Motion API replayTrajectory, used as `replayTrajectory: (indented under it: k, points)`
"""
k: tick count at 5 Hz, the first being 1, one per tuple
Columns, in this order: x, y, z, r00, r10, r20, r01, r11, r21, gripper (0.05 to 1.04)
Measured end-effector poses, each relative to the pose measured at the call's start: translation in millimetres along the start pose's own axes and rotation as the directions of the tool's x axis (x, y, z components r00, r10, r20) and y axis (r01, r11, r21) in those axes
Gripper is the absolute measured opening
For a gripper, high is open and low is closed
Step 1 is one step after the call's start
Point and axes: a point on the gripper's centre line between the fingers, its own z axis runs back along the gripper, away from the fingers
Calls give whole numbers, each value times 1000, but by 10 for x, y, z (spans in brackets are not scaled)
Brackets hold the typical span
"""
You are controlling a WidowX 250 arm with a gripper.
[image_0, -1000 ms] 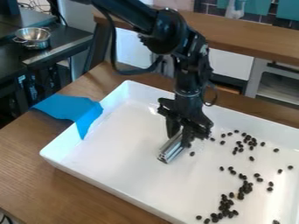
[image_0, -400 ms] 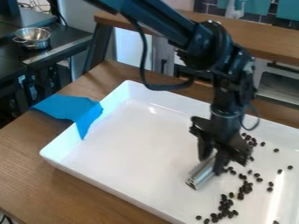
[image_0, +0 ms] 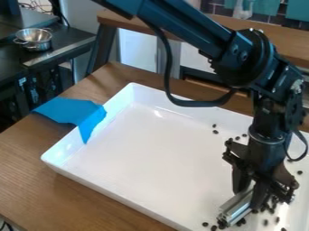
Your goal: Sweep into pile
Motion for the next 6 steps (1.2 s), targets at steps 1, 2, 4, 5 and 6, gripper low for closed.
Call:
replayTrajectory:
  k: [1,2,4,5,6]
  points:
    - [17,-1,124,999,-5,37,5,1000,-3,369]
    - [39,184,204,997,40,68,-42,999,26,369]
    - [188,1079,480,968,223,117,-231,971,61,369]
    - [206,1459,410,944,320,84,-326,943,70,369]
    - [277,1518,374,934,346,91,-353,932,77,369]
